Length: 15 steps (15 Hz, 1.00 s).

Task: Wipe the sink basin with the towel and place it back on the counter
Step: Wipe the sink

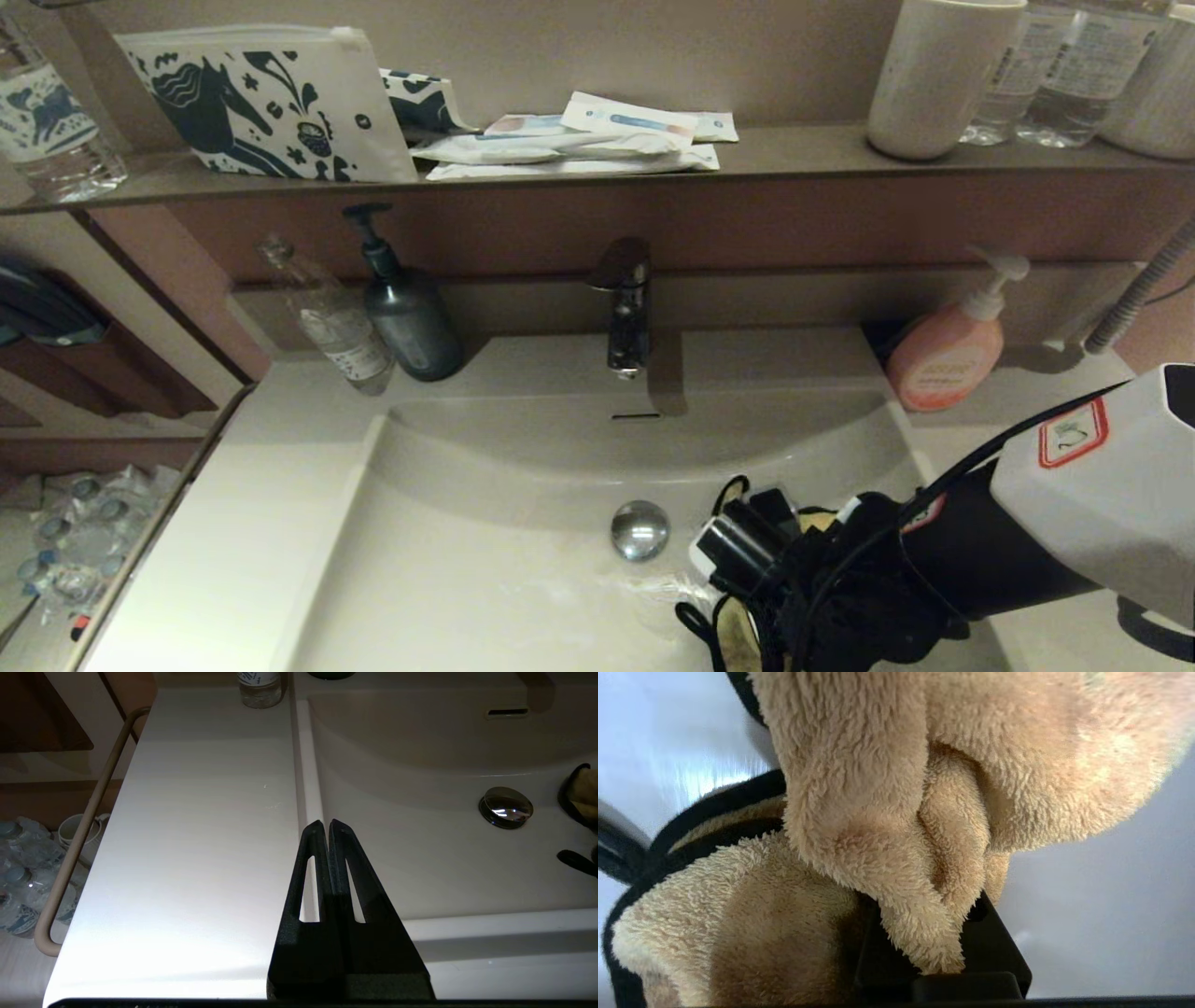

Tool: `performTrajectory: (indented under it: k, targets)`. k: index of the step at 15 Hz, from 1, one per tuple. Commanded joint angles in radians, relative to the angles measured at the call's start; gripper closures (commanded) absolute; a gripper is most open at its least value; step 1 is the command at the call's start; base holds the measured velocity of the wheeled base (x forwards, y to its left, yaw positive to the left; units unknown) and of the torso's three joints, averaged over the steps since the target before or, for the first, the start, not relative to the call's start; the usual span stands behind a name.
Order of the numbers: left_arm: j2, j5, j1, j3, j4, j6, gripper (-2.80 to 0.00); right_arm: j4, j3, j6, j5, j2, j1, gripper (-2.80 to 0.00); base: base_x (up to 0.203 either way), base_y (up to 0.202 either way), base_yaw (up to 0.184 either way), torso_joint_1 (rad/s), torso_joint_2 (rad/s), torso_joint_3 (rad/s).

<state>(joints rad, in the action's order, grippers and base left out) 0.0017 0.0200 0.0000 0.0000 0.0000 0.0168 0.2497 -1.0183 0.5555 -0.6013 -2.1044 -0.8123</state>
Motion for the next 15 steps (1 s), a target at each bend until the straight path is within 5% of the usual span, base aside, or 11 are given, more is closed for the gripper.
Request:
performTrajectory:
  k: [1, 8, 15]
  targets:
    - [0.001, 0.0, 0.0, 0.0, 0.0, 0.0, 0.0, 0.004, -0.002, 0.012, -0.008, 0.037, -0.03, 0.0, 0.0, 0.0, 0.0, 0.0, 0.0, 0.0]
    - [0.001, 0.0, 0.0, 0.0, 0.0, 0.0, 0.0, 0.007, -0.014, 0.059, -0.015, -0.025, -0.029, 0.0, 0.0, 0.0, 0.0, 0.0, 0.0, 0.0]
    - [0.001, 0.0, 0.0, 0.0, 0.0, 0.0, 0.0, -0.147, -0.061, 0.049, -0.012, -0.156, 0.097, 0.0, 0.0, 0.0, 0.0, 0.0, 0.0, 0.0]
